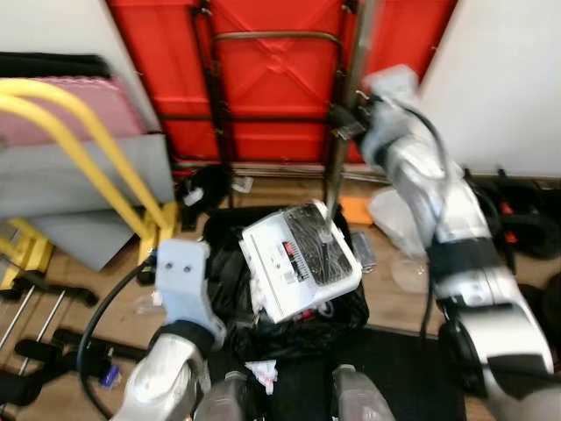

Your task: Sweep floor

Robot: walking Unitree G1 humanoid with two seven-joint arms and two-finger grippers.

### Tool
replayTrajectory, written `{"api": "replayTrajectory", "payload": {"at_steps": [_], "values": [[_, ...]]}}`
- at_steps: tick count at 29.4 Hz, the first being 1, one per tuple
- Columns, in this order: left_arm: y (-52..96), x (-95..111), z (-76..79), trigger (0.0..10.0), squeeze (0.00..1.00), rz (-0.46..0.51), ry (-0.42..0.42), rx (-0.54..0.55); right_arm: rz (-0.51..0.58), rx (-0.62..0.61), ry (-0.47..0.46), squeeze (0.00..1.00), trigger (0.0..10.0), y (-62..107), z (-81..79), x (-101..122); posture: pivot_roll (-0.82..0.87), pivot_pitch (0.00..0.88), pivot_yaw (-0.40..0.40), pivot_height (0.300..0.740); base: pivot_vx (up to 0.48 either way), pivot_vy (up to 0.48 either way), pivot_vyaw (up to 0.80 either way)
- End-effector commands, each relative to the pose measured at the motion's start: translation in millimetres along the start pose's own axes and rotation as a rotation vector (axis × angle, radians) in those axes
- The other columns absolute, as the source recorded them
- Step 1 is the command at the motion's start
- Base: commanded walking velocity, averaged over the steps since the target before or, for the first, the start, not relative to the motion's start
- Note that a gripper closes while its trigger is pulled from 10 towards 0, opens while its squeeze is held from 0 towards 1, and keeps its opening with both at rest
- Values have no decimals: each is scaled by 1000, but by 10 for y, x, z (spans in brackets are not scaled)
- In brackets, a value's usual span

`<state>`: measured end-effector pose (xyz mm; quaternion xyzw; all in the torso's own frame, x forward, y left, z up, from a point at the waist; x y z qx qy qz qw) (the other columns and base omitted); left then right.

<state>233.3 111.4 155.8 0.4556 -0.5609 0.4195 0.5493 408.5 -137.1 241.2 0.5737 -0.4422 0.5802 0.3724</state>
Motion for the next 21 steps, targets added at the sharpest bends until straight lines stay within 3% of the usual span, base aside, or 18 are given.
{"api": "replayTrajectory", "payload": {"at_steps": [1, 11, 15, 21], "values": [[-26, -79, -76, 10000, 0, -31, -17, 45, 96, 31, 1, 0, 10000, 119, -104, 191, -152, 91, -5, 740, 0, 0, 0], [-60, -241, -220, 10000, 0, -105, 3, 118, -6, 30, -19, 0, 10000, 395, -212, -321, -158, 54, -13, 740, 0, 0, 0], [-62, -282, -231, 10000, 0, -118, 1, 125, -38, 44, -33, 0, 10000, 460, -234, -402, -161, 39, -15, 740, 0, 0, -400], [-104, -322, -233, 10000, 0, -121, -1, 128, -52, 62, -37, 0, 10000, 523, -277, -407, -168, 20, -15, 740, -271, 0, 0]]}}
Point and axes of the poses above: a point about 5 cm out from each wrist's last joint towards the gripper, its own y axis pointing back from the gripper into the wrist, its own x axis along the axis of the wrist's last joint, z = x × y, the point moved 4 cm from there along -y, pointing out of the wrist towards the gripper, and after that the axes turned 8 degrees about -y, right-handed, at the moved point
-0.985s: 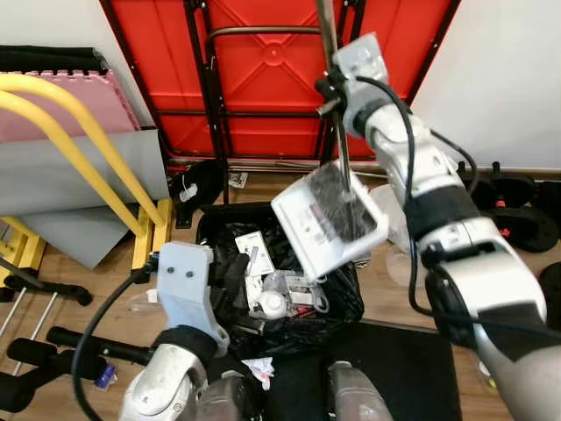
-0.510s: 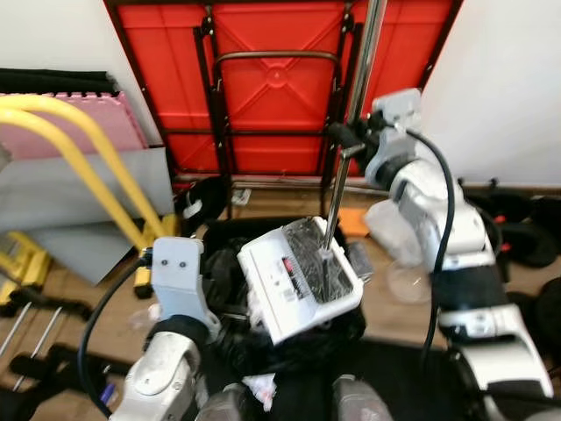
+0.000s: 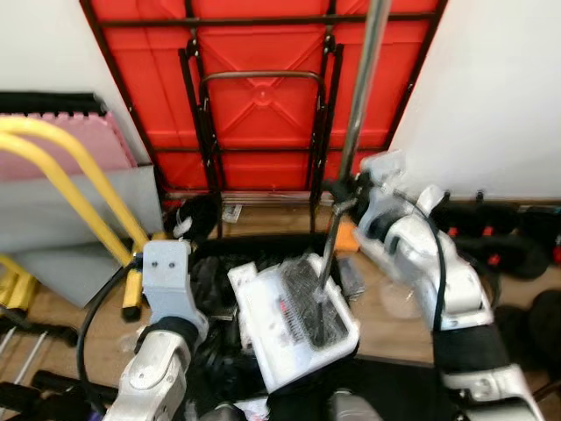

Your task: Sweep floor

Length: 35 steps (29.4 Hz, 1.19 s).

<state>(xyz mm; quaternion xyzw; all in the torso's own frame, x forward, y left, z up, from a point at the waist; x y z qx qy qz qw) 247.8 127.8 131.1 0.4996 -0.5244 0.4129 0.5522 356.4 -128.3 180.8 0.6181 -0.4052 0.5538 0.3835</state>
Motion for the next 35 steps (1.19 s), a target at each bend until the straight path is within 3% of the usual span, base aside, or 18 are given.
{"api": "replayTrajectory", "payload": {"at_steps": [1, 15, 35], "values": [[-4, -70, -50, 10000, 0, -28, 1, 59, 61, 23, 10, 0, 10000, 27, -56, 162, -168, 20, -15, 740, -274, 0, 0], [-62, -67, -19, 10000, 0, -13, -16, 40, 46, 2, 21, 0, 10000, 35, -70, 152, -160, 3, -14, 740, -286, 0, -57], [-60, -36, 28, 10000, 0, 13, -21, 6, -21, -77, 53, 0, 10000, 73, 66, 38, -160, 8, -8, 740, 0, 0, 0]]}}
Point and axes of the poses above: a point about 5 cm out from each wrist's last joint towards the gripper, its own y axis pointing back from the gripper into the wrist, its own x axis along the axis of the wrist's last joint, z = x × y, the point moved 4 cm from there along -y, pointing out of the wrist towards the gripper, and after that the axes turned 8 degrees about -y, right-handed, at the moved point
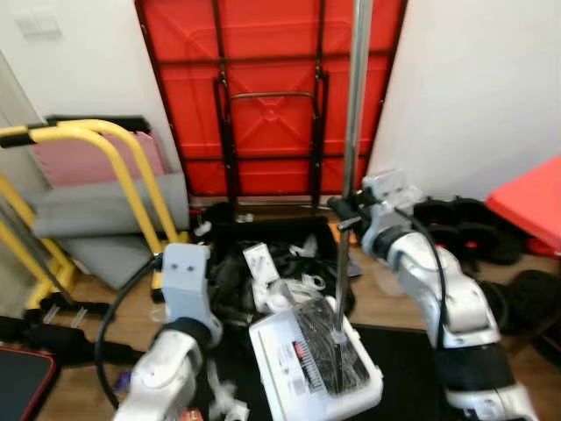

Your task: Sweep floor

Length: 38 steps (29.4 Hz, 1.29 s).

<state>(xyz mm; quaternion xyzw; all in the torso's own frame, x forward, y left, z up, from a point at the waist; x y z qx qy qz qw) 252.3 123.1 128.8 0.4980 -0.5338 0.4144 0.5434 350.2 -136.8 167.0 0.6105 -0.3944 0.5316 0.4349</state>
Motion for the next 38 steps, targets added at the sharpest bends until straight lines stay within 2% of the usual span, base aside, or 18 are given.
{"api": "replayTrajectory", "payload": {"at_steps": [1, 9, 15, 26, 29, 36, 38], "values": [[-4, -21, -8, 10000, 0, -6, -4, 3, 53, -15, 21, 0, 10000, 3, 18, 153, -160, 9, -6, 740, 0, 0, 0], [2, -8, 5, 10000, 0, 0, -10, -13, 32, -47, 16, 0, 10000, 3, 69, 89, -159, 12, -5, 740, 0, 0, 0], [9, 10, 37, 10000, 0, 18, -46, -46, 24, -79, 18, 0, 10000, 2, 136, 50, -162, 15, -2, 740, 0, 0, 0], [14, 2, 28, 10000, 0, 17, -38, -49, 4, -114, 31, 0, 10000, 3, 208, -34, -163, 19, 0, 740, 0, 0, 0], [17, -10, 24, 10000, 0, 11, -44, -51, -3, -167, 34, 0, 10000, 9, 354, -66, -161, 22, 2, 740, 0, 0, 0], [20, -18, 28, 10000, 0, 11, -47, -59, -17, -199, 52, 0, 10000, 17, 426, -100, -163, 24, 4, 740, 0, 0, 0], [22, -15, 33, 10000, 0, 16, -47, -66, -25, -234, 71, 0, 10000, 31, 507, -126, -163, 26, 6, 730, 0, 0, 0]]}}
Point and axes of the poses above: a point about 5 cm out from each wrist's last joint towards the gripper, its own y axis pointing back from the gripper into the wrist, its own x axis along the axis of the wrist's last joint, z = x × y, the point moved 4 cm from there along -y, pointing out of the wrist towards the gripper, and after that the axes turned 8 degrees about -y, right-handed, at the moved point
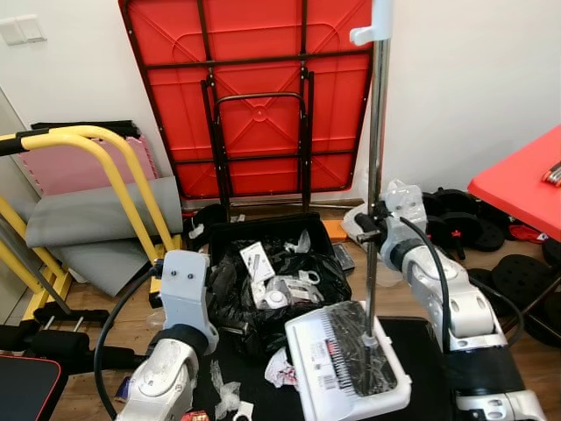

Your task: Sweep floor

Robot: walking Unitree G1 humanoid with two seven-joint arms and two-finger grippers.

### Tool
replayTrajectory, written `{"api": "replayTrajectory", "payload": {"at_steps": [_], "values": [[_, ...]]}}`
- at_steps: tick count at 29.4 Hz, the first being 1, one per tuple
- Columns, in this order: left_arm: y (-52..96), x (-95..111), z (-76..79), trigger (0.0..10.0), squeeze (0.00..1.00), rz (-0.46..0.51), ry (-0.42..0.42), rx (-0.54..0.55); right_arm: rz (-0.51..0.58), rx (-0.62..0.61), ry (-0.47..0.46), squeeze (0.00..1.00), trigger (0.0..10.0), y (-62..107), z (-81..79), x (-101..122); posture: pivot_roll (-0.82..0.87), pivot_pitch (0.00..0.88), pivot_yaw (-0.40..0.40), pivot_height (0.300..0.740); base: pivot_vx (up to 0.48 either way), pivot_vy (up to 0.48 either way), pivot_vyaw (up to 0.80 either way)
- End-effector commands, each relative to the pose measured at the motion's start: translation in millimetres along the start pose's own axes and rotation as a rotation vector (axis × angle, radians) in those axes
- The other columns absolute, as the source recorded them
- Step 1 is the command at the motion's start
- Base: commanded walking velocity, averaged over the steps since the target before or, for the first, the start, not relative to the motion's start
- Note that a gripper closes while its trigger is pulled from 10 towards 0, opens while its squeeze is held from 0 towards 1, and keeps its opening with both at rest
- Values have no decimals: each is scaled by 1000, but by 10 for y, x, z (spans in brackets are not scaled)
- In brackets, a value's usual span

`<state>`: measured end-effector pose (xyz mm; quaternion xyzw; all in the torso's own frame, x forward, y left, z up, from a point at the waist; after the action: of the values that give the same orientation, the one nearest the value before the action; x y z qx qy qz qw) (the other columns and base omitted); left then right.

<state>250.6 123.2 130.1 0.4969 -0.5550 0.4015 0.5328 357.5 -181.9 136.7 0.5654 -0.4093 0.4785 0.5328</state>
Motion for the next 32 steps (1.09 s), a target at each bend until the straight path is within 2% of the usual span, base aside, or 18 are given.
{"api": "replayTrajectory", "payload": {"at_steps": [1, 9, 15, 23, 32], "values": [[4, -24, 33, 10000, 0, 0, -1, -44, 73, -20, 14, 0, 10000, -1, 45, 154, -163, 26, 6, 730, 0, 0, 0], [5, -22, 34, 10000, 0, 2, 0, -45, 74, -33, 19, 0, 10000, -5, 87, 147, -162, 26, 7, 725, 0, 0, 0], [0, -11, 51, 10000, 0, 11, -10, -66, 108, -84, 23, 0, 10000, -26, 264, 206, -159, 27, 10, 705, 0, 0, 0], [-6, -16, 68, 10000, 0, 11, -25, -77, 134, -120, 38, 0, 10000, -29, 339, 256, -158, 27, 13, 685, 0, 0, 0], [-5, -9, 93, 10000, 0, 19, -38, -91, 174, -213, 66, 0, 10000, -24, 540, 324, -157, 32, 13, 650, 0, 0, 0]]}}
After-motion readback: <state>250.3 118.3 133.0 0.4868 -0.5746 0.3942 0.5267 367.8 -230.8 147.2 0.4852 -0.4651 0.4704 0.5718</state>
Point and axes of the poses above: a point about 5 cm out from each wrist's last joint towards the gripper, its own y axis pointing back from the gripper into the wrist, its own x axis along the axis of the wrist's last joint, z = x × y, the point moved 4 cm from there along -y, pointing out of the wrist towards the gripper, and after that the axes turned 8 degrees about -y, right-handed, at the moved point
